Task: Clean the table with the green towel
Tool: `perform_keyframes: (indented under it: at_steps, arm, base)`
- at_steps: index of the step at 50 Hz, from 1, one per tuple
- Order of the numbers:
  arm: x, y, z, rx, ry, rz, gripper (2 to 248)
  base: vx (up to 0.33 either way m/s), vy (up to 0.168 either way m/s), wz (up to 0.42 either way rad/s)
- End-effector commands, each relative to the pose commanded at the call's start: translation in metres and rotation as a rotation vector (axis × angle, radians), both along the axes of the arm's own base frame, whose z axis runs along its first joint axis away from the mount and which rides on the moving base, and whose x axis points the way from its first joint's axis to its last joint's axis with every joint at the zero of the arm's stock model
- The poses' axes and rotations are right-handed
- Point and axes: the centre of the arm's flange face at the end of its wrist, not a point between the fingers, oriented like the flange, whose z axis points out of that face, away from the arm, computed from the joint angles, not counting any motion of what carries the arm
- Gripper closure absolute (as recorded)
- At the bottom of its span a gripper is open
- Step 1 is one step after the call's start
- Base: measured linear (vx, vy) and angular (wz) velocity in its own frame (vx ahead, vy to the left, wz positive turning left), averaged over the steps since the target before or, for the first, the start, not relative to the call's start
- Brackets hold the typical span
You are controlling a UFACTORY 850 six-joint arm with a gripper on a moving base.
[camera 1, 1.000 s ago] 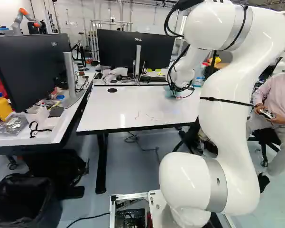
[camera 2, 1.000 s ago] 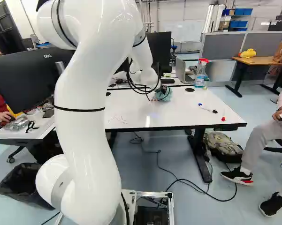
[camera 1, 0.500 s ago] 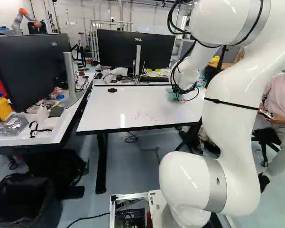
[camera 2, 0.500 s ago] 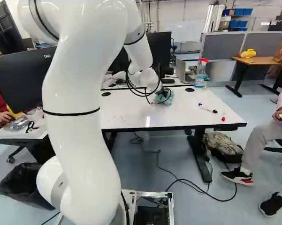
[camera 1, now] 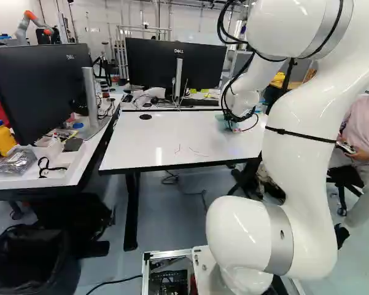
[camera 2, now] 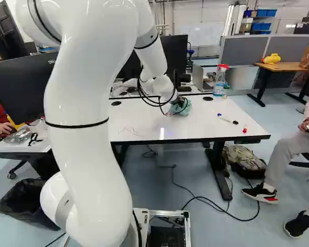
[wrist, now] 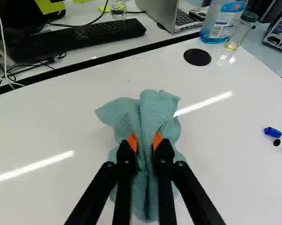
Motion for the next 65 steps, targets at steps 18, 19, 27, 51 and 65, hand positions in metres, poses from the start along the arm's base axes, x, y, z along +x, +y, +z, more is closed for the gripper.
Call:
perform_keyframes:
  at_steps: [18, 19, 27, 51, 65]
  arm:
    - [0.019, 0.000, 0.013, -0.012, -0.034, 0.011, 195]
    - [0.020, 0.000, 0.014, -0.013, -0.036, 0.012, 195]
    - [0.034, 0.000, 0.023, -0.020, -0.059, 0.019, 195]
    - [0.077, -0.001, 0.032, -0.034, -0.104, 0.039, 195]
    - [0.103, -0.001, 0.029, -0.039, -0.120, 0.050, 195]
  base:
    - [0.000, 0.000, 0.000]
    - [0.000, 0.000, 0.000]
    - [0.000, 0.000, 0.000]
    - [0.000, 0.000, 0.000]
    - [0.000, 0.000, 0.000]
